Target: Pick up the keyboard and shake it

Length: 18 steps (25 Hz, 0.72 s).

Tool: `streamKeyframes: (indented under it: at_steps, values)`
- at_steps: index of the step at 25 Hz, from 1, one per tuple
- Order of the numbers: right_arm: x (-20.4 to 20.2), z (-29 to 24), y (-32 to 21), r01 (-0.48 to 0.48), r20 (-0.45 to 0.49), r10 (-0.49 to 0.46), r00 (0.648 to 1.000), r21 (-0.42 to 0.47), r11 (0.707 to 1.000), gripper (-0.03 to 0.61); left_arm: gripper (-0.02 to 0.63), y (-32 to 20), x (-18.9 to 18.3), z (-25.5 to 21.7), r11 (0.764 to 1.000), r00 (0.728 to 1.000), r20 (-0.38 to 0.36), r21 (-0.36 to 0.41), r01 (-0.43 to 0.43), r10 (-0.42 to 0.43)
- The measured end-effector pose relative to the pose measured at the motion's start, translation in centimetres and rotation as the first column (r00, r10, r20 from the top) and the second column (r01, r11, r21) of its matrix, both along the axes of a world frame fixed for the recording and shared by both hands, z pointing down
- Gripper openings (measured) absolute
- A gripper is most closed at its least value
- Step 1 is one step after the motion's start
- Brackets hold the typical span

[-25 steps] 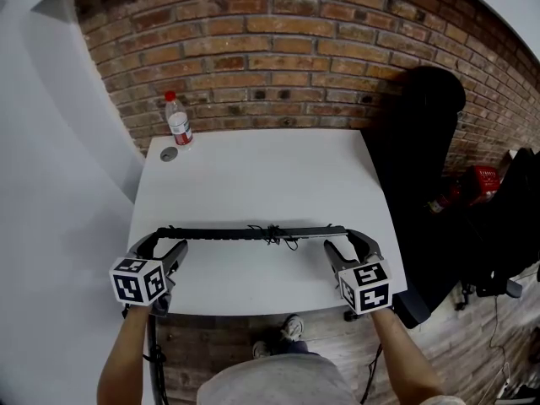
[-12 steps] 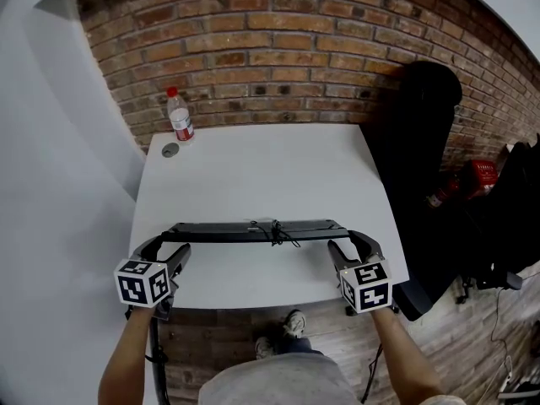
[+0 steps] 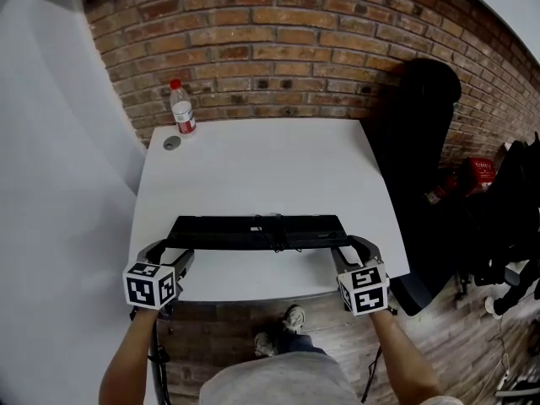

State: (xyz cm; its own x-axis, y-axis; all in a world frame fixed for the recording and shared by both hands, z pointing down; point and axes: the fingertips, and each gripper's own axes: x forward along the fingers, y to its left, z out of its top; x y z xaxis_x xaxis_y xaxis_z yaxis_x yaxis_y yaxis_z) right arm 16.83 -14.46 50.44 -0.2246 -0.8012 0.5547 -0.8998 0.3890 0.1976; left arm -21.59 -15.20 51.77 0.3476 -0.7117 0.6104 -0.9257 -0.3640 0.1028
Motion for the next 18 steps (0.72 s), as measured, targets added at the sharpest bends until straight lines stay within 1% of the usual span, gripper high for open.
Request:
streamKeyframes:
  at_steps: [6,10,13,18]
  values:
    - [-0.1,0.8,0.6,0.027,-0.074,-0.027,0.997,0.006,1.000,0.172,0.308,0.6,0.0,1.0,1.000,0.999,0.037,-0.015,-0.024,0.024]
    - [0.0,1.4,0.6,0.034,-0.123,-0.035,0.992,-0.010,0.999,0.172,0.308,0.9,0.1,1.5,0.999,0.998,0.054,-0.028,-0.039,0.041]
    - [0.2,2.0,0.5,0.038,-0.177,-0.042,0.983,-0.027,0.999,0.170,0.307,1.2,0.2,2.2,0.998,0.997,0.062,-0.040,-0.049,0.051]
    - [0.4,3.3,0.3,0.049,-0.236,-0.061,0.970,-0.057,0.997,0.173,0.307,1.7,0.3,3.5,0.996,0.996,0.070,-0.064,-0.060,0.064]
